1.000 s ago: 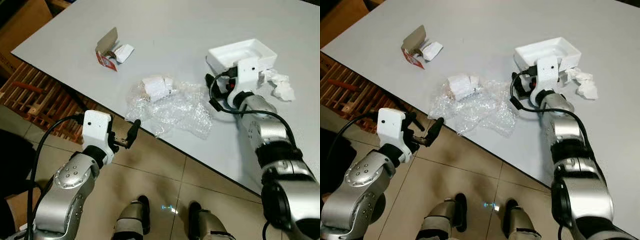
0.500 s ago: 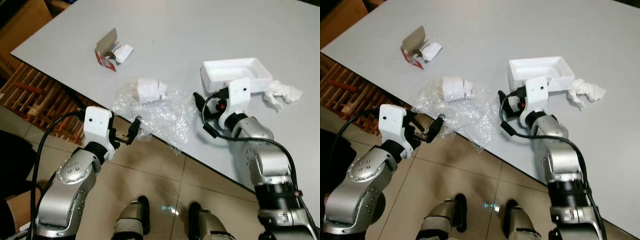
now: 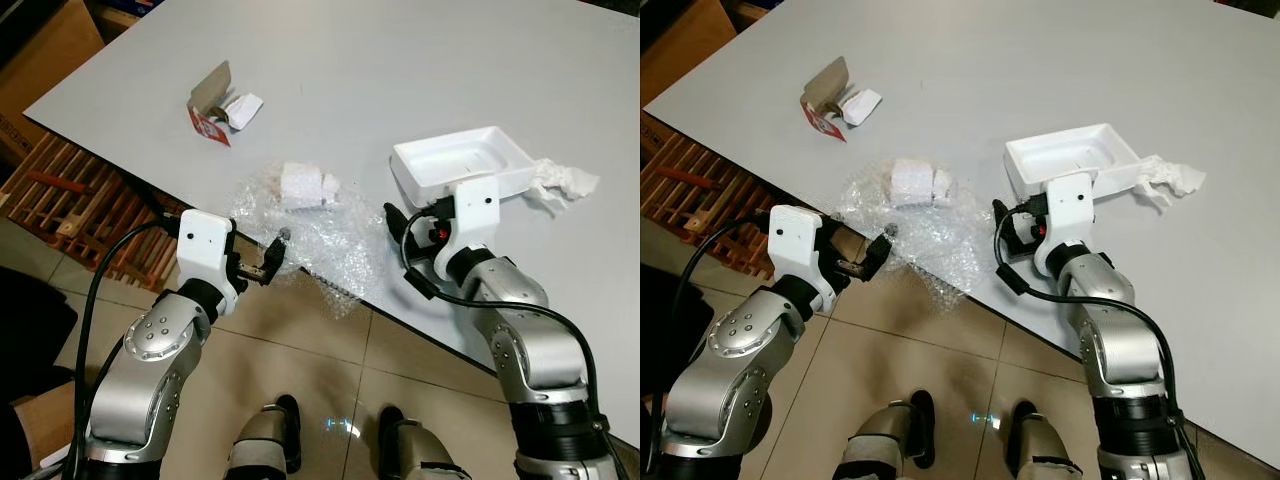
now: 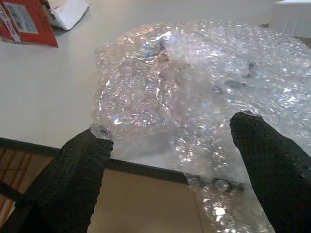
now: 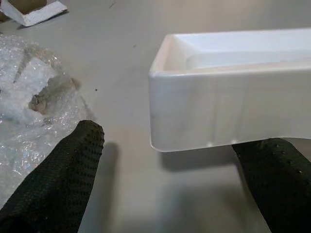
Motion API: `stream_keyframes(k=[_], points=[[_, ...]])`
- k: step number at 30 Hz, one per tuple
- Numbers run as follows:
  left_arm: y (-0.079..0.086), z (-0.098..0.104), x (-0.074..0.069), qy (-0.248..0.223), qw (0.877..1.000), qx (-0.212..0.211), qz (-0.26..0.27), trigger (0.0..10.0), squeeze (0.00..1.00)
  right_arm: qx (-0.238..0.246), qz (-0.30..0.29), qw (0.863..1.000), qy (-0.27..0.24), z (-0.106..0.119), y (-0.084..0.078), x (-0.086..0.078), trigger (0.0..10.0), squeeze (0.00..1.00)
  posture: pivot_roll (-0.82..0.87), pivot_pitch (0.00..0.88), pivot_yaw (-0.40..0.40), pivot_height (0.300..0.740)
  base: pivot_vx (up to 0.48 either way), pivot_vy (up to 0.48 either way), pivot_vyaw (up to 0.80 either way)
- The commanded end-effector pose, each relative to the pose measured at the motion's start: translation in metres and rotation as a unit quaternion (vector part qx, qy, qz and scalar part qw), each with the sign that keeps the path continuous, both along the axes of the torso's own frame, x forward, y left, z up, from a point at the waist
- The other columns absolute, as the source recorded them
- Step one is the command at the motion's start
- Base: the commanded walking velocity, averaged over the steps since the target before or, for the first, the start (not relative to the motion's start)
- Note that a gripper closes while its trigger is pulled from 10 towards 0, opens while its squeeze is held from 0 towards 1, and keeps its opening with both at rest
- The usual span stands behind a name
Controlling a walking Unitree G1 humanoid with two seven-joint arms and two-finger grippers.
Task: Picking trash to rubbish bin
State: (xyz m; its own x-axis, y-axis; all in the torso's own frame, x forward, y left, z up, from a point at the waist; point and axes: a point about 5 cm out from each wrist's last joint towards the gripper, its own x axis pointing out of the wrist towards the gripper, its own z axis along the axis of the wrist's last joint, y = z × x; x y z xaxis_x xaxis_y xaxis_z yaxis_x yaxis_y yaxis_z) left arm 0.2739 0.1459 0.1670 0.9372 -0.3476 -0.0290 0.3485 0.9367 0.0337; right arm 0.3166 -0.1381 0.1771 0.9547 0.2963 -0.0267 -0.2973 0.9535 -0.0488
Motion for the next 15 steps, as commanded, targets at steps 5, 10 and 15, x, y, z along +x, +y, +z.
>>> stream_keyframes(k=[5, 10, 15], points=[[0.0, -0.007, -0.003, 0.01, 1.0, 0.003, -0.001, 10.0, 0.0, 0.011, 0.009, 0.999, -0.036, 0.008, 0.015, 0.014, 10.0, 0.95, 0.15, 0.246, 0.084, 0.74, 0.0, 0.0, 0.0], [0.0, -0.007, -0.002, 0.009, 1.0, 0.001, 0.0, 10.0, 0.0, 0.02, 0.007, 0.997, -0.068, 0.022, 0.023, 0.025, 10.0, 0.95, 0.16, 0.244, 0.081, 0.74, 0.0, 0.0, 0.0], [0.001, -0.007, -0.002, 0.008, 1.0, 0.0, 0.003, 10.0, 0.0, 0.023, 0.012, 0.995, -0.1, 0.033, 0.03, 0.029, 10.0, 0.94, 0.16, 0.243, 0.078, 0.74, 0.0, 0.0, 0.0]])
